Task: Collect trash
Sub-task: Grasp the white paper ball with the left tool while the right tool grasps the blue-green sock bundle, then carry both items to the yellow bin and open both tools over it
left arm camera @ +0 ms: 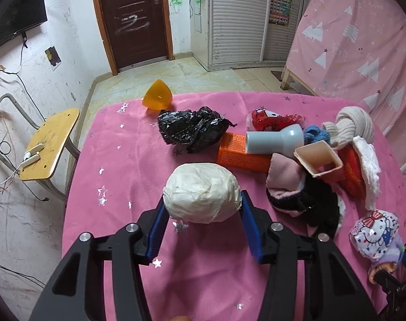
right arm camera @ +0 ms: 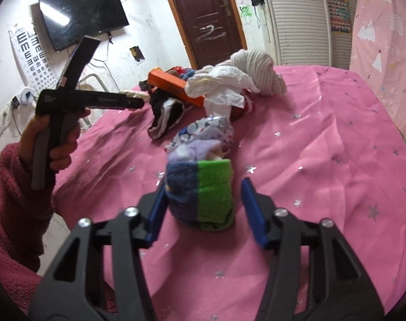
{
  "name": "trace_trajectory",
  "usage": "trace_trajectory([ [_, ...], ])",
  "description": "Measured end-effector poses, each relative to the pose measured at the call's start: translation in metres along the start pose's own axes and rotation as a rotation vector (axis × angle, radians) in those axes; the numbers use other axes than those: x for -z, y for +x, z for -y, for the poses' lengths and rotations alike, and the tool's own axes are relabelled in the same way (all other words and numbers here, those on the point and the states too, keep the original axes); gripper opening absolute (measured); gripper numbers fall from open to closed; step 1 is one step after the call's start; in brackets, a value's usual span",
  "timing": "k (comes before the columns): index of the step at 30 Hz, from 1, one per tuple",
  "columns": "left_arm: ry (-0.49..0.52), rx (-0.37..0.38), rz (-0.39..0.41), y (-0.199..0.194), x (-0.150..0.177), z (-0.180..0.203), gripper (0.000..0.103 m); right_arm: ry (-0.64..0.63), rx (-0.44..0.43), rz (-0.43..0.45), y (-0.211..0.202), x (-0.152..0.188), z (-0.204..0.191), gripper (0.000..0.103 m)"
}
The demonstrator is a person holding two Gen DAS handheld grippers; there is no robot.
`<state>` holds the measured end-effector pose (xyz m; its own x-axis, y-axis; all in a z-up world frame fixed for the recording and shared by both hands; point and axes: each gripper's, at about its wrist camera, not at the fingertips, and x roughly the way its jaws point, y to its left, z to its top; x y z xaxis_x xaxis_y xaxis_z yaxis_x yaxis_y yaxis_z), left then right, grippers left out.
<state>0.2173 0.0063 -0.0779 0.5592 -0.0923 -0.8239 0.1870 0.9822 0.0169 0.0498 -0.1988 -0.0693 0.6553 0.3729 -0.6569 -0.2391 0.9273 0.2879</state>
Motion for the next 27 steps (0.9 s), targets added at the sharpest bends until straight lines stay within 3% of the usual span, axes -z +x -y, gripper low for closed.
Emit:
trace_trajectory([
  [4,-0.011,-0.004,0.02,-0.013,0.002,0.001,0.044,0.007,-0.03,0.01,-0.005,0.002,0.0,0.027],
  [13,0.027,0.003,0.096,-0.061,0.002,0.02,0.044,0.013,-0.057,0.108,-0.041,0.001,0.006,0.027],
  [27,0.183,0.107,0.199,-0.117,-0.014,0.138,0.044,0.09,0.083,0.279,-0.113,-0.012,0.076,0.027],
])
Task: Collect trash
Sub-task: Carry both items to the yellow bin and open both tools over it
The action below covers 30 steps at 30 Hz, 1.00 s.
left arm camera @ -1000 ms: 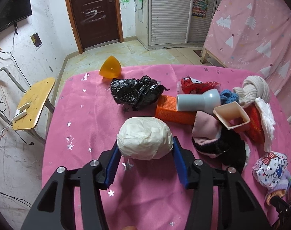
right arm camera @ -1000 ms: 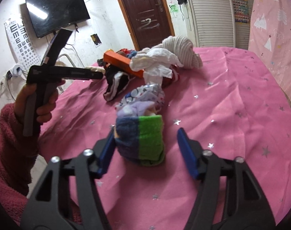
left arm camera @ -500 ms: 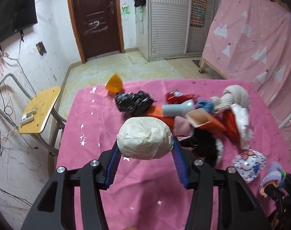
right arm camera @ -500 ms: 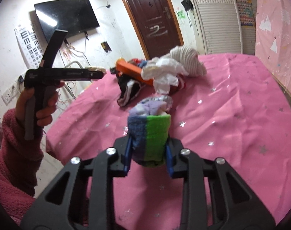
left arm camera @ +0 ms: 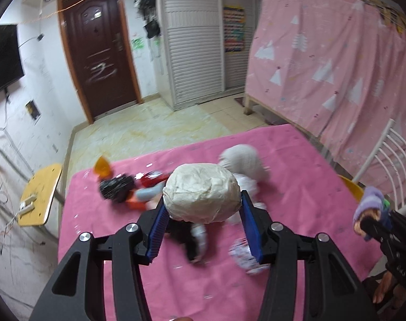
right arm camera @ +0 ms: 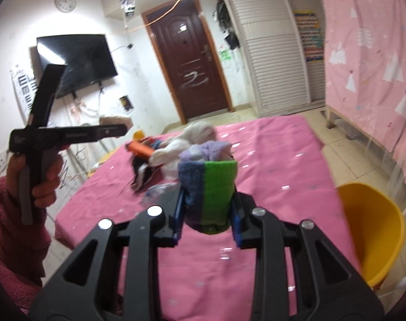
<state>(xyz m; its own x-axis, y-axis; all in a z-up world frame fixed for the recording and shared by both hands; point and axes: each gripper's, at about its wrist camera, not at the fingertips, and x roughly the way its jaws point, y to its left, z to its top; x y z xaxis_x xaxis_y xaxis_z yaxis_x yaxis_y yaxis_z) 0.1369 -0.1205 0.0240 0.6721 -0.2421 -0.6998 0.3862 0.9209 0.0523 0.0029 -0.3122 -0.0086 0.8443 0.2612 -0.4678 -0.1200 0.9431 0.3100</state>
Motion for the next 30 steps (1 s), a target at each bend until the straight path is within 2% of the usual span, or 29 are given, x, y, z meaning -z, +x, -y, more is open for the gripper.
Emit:
trace_trajectory([
  [4,0.039,0.064,0.007,-0.002,-0.011,0.037,0.044,0.014,0.069,0.026,-0.012,-0.008,0.028,0.027],
  [13,0.171,0.23,-0.031,0.02,-0.033,0.165,0.044,0.092,0.282,0.085,-0.034,-0.026,0.114,0.027],
  [17,0.203,0.28,-0.084,0.039,-0.035,0.21,0.044,0.124,0.328,0.103,-0.046,-0.029,0.142,0.027],
  [23,0.242,0.316,-0.157,0.064,-0.037,0.265,0.044,0.189,0.354,0.099,-0.048,-0.026,0.181,0.027],
  [26,0.252,0.326,-0.187,0.077,-0.038,0.284,0.052,0.231,0.359,0.093,-0.051,-0.021,0.197,0.027],
  [28,0.255,0.328,-0.19,0.08,-0.039,0.296,0.064,0.248,0.357,0.089,-0.052,-0.017,0.202,0.027],
  [30,0.261,0.329,-0.187,0.08,-0.039,0.304,0.068,0.256,0.357,0.083,-0.051,-0.015,0.204,0.027],
])
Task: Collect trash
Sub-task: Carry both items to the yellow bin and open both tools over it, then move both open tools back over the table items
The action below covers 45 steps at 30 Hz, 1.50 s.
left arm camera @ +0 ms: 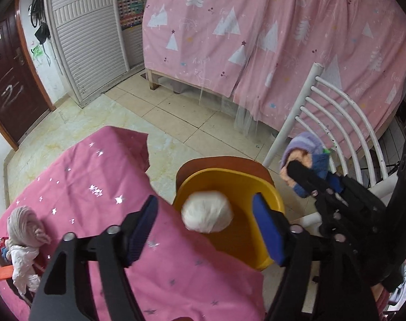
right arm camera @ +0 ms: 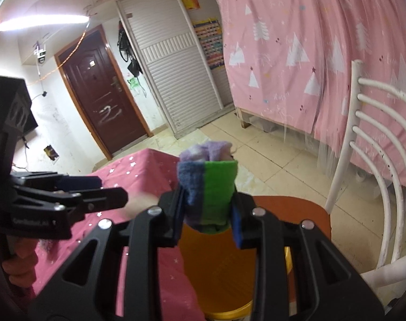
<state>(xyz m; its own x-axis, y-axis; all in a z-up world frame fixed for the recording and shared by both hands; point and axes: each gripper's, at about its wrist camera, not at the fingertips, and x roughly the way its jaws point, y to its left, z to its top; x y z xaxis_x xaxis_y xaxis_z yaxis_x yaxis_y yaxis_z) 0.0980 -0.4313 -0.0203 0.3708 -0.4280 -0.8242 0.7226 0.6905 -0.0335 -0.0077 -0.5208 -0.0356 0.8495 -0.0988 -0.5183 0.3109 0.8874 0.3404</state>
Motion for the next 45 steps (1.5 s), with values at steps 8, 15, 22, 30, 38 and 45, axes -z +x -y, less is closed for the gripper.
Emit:
trace_trajectory([
  [8,-0.027,-0.04,0.021,-0.01,-0.002,-0.007,0.068,-0.012,0.001,-0.078,0.026,0.008,-0.005,0.031],
  [15,-0.069,-0.042,0.04,-0.031,0.008,-0.027,0.069,-0.025,0.031,-0.097,0.035,0.012,-0.009,0.054],
  [22,-0.128,-0.061,0.072,-0.057,0.022,-0.062,0.069,-0.073,0.0,-0.083,0.029,0.014,-0.04,0.055],
  [30,-0.208,-0.133,0.124,-0.093,0.039,-0.117,0.07,-0.171,-0.104,-0.067,0.025,0.01,-0.107,0.064],
  [38,-0.258,-0.249,0.157,-0.128,0.063,-0.177,0.073,-0.287,-0.189,-0.098,0.034,0.015,-0.179,0.065],
  [45,-0.329,-0.337,0.157,-0.151,0.085,-0.24,0.074,-0.362,-0.243,-0.13,0.044,0.024,-0.23,0.065],
])
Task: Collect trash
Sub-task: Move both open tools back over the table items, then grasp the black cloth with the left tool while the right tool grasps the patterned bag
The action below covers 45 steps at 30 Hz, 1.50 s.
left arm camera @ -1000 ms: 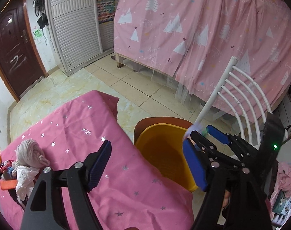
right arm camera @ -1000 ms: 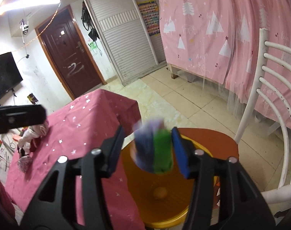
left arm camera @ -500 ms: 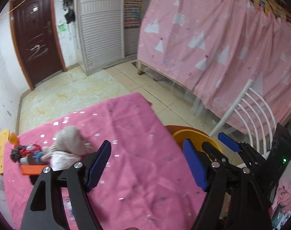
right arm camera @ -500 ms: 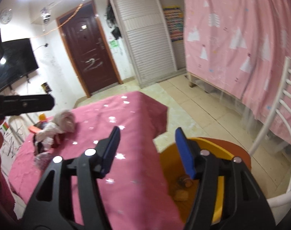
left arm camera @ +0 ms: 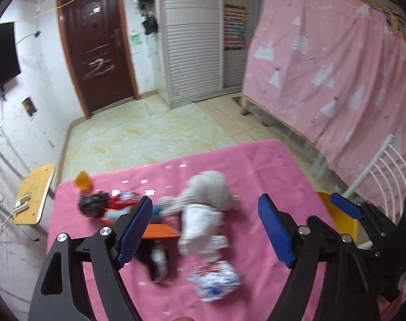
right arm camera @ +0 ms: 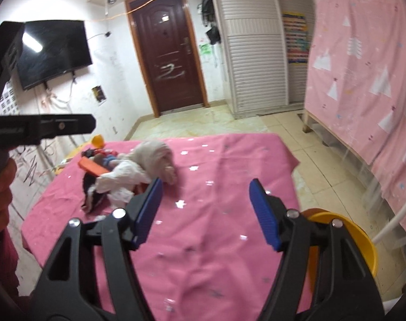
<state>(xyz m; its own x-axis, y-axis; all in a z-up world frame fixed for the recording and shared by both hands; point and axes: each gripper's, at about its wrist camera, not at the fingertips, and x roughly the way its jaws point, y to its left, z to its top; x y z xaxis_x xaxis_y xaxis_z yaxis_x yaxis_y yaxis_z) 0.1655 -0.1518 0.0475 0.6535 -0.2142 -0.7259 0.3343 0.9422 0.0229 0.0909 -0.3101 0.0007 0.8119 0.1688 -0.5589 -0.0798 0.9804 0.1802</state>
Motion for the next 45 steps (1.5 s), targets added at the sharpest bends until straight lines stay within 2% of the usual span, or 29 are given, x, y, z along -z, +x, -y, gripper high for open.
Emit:
trace_trajectory([
  [7,-0.079,-0.049,-0.026,0.008,0.01,-0.06,0.074,-0.048,-0.065,-0.045,0.015,0.004,-0.041,0.065],
  [10,-0.096,-0.052,-0.04,0.013,0.022,-0.076,0.074,-0.068,-0.088,-0.067,0.02,0.009,-0.054,0.072],
  [13,-0.102,-0.041,-0.061,0.018,0.034,-0.087,0.074,-0.092,-0.113,-0.091,0.026,0.015,-0.073,0.073],
  [21,-0.09,-0.007,-0.161,0.048,0.07,-0.092,0.074,-0.117,-0.167,-0.17,0.038,0.034,-0.101,0.077],
  [27,-0.088,0.031,-0.228,0.073,0.083,-0.091,0.076,-0.128,-0.179,-0.204,0.046,0.043,-0.112,0.081],
  [40,-0.104,-0.022,-0.261,0.114,0.082,-0.08,0.079,-0.137,-0.182,-0.232,0.057,0.044,-0.122,0.081],
  [42,-0.104,-0.031,-0.26,0.117,0.083,-0.08,0.076,-0.139,-0.185,-0.24,0.06,0.044,-0.12,0.081],
  [45,-0.131,0.001,-0.267,0.118,0.085,-0.083,0.067,-0.141,-0.196,-0.246,0.061,0.044,-0.121,0.081],
])
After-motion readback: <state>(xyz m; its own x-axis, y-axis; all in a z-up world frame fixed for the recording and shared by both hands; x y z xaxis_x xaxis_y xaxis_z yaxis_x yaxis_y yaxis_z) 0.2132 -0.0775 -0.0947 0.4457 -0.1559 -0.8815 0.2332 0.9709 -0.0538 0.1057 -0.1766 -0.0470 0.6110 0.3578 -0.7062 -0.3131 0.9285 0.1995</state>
